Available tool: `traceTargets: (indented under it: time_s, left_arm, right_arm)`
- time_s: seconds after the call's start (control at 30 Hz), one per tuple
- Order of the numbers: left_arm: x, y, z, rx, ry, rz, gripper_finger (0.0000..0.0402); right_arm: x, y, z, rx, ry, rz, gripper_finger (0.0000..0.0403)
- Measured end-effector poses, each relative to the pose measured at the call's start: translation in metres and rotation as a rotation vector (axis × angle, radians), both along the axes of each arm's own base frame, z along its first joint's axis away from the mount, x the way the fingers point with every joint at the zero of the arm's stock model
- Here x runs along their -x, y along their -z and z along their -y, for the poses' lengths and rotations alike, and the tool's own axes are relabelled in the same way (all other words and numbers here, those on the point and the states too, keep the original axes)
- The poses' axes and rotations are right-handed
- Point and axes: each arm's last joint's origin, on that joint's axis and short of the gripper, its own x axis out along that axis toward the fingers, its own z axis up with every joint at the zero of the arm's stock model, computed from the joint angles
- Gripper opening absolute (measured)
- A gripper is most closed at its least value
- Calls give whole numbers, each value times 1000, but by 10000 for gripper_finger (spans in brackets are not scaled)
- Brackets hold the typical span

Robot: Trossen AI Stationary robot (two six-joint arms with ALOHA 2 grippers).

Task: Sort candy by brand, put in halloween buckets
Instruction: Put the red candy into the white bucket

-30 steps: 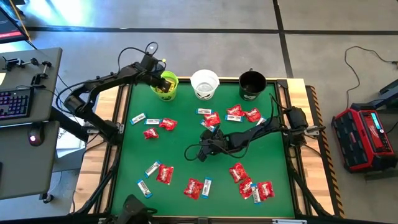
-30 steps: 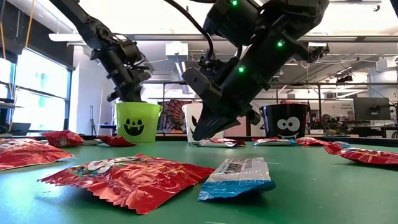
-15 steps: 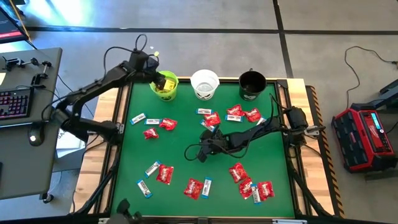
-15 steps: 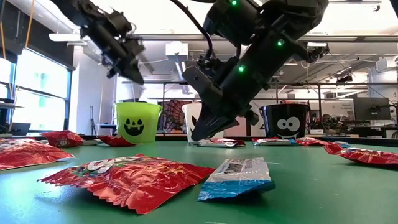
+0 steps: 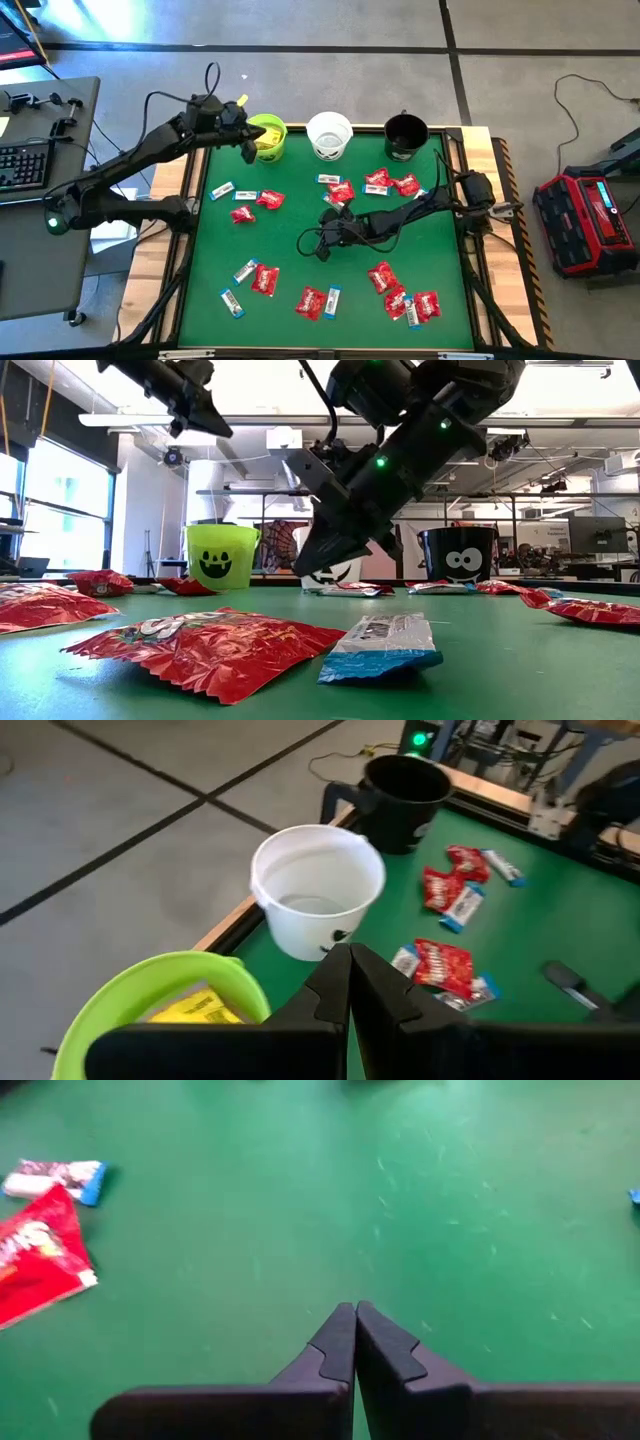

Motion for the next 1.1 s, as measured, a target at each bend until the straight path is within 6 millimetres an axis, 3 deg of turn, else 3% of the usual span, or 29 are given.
traceTargets:
  time_s: [0.27, 0.73, 0.93, 1.1]
  left_arm:
    - [-3, -6, 27, -33, 92, 32, 0]
    - [4, 37, 70, 7, 233, 31, 0]
    - [7, 46, 83, 69, 281, -59, 0]
    - [3, 57, 86, 73, 222, -166, 0]
  right_arm:
    - [1, -25, 5, -6, -83, 56, 0]
    - [19, -75, 30, 33, -228, 57, 0]
    - [26, -87, 55, 27, -353, 51, 0]
    - [32, -95, 77, 50, -424, 51, 0]
